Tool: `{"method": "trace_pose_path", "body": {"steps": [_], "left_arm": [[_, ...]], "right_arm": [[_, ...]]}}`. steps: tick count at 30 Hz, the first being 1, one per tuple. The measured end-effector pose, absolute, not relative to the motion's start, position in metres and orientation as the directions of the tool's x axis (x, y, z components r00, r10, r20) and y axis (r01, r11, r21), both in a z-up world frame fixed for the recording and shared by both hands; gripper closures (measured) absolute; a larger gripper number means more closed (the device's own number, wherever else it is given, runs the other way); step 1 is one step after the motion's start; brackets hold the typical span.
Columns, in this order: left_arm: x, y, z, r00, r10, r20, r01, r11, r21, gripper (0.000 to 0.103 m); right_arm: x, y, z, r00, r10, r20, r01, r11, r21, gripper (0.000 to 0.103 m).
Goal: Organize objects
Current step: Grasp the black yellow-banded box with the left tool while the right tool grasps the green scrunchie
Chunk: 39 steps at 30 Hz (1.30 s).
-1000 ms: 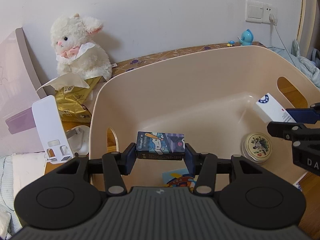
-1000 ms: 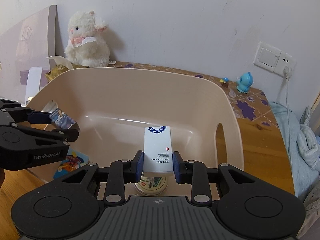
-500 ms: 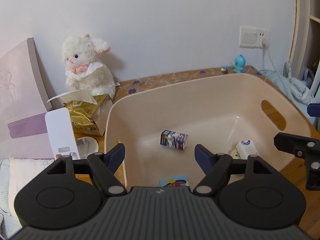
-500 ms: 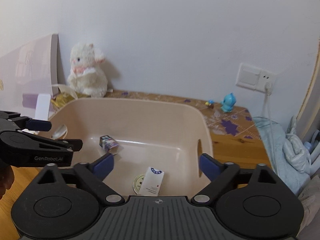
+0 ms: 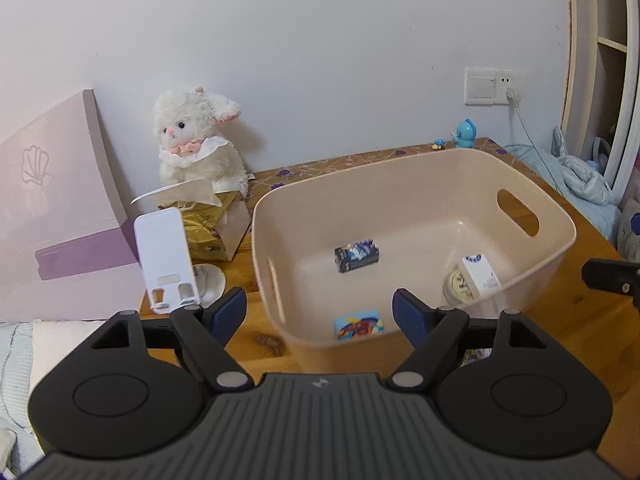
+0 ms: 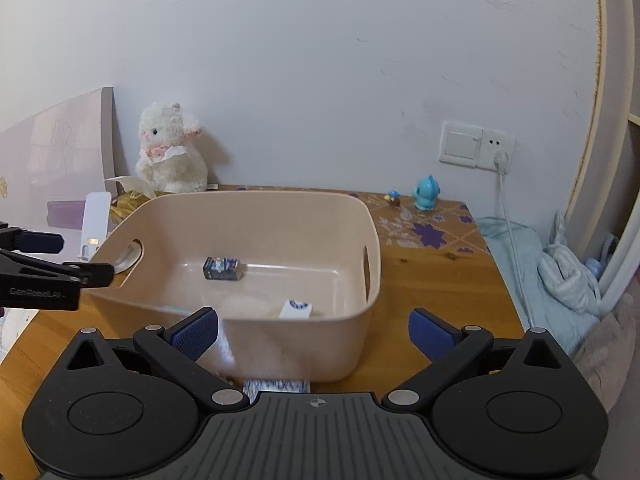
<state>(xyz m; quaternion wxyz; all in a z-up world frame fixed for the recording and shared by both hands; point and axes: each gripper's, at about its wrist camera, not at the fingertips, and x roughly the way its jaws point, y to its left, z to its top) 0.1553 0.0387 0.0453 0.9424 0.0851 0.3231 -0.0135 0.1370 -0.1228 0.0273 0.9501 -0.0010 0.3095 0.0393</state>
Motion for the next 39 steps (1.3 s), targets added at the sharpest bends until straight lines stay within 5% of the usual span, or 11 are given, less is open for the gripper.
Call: {"method": "trace_pose_path", "body": {"steps": [39], "left_arm": [[0.092,0.049,-0.060,0.669,-0.109,-0.735,0.162,0.987,0.001,0.022]], "right_arm": [[0.083,-0.086,-0.094,0.609,0.105,-0.787,-0.147,0.989,0.018,0.000]]}}
